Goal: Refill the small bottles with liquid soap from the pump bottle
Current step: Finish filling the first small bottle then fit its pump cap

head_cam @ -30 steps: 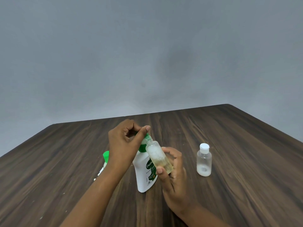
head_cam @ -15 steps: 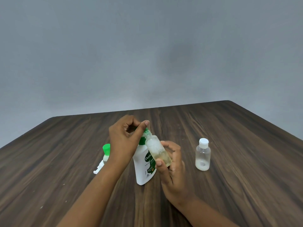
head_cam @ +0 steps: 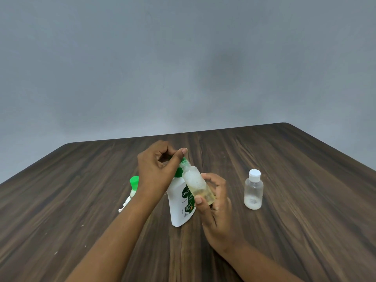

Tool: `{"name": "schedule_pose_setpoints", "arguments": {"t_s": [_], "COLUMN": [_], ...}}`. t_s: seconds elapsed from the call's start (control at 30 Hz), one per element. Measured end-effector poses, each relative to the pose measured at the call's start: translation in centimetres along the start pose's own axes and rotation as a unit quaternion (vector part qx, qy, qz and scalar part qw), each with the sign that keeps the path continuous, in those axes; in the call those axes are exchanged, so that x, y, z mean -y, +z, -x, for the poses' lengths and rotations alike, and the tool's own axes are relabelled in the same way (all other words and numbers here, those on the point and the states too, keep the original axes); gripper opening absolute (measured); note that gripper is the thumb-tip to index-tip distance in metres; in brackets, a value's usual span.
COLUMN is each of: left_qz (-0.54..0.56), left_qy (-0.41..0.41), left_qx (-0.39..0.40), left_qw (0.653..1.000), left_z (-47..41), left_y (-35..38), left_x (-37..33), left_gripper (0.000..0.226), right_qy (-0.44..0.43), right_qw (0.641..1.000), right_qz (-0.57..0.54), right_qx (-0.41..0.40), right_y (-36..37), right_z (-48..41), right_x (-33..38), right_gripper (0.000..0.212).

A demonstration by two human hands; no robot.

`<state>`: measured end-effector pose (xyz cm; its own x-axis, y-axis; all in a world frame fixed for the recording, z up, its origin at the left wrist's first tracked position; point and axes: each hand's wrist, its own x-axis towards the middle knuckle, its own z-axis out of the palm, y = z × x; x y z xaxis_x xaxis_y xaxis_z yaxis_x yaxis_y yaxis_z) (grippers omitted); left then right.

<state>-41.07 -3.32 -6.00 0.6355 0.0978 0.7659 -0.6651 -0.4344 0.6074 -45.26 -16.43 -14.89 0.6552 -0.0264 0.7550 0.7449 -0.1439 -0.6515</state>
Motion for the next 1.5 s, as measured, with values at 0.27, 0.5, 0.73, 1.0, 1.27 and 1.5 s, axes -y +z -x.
{"name": "schedule_pose_setpoints", "arguments": {"t_s": [0.27, 0.5, 0.73, 1.0, 1.27, 1.5], "left_qz": [-0.039, 0.020, -0.011, 0.000, -0.003, -0.020], "left_qy": [0.016, 0.003, 0.017, -0.011, -0.007, -0.013], "left_qx": [0.018, -0.020, 0.009, 0.014, 0.001, 0.013], "left_qw": [0.999, 1.000, 1.000, 1.000, 1.000, 1.000], "left_z": [-1.2, 0.3, -0.9, -0.5, -0.6, -0.7], "left_y": [-0.5, 0.3, -0.3, -0.3, -0.2, -0.1], "left_x": [-1.1, 0.1, -0.9, -0.4, -1.5, -1.5], "left_gripper": [0.029, 0.033, 0.031, 0.031, 0.027, 0.028], "right_qy": [0.000, 0.016, 0.015, 0.006, 0.005, -0.001], "right_qw": [1.000, 1.000, 1.000, 1.000, 1.000, 1.000], "right_qz": [0.007, -0.002, 0.002, -0.018, -0.013, -0.011], "right_qx": [0.001, 0.002, 0.004, -0.006, -0.011, -0.019], "right_y": [0.1, -0.1, 0.0, 0.0, -0.1, -0.1], "right_z": [-0.4, 0.0, -0.1, -0.3, -0.3, -0.3], "right_x": [0.1, -0.2, -0.1, 0.4, 0.3, 0.3], "right_gripper": [0.043, 0.041, 0.043, 0.042, 0.044, 0.040]}}
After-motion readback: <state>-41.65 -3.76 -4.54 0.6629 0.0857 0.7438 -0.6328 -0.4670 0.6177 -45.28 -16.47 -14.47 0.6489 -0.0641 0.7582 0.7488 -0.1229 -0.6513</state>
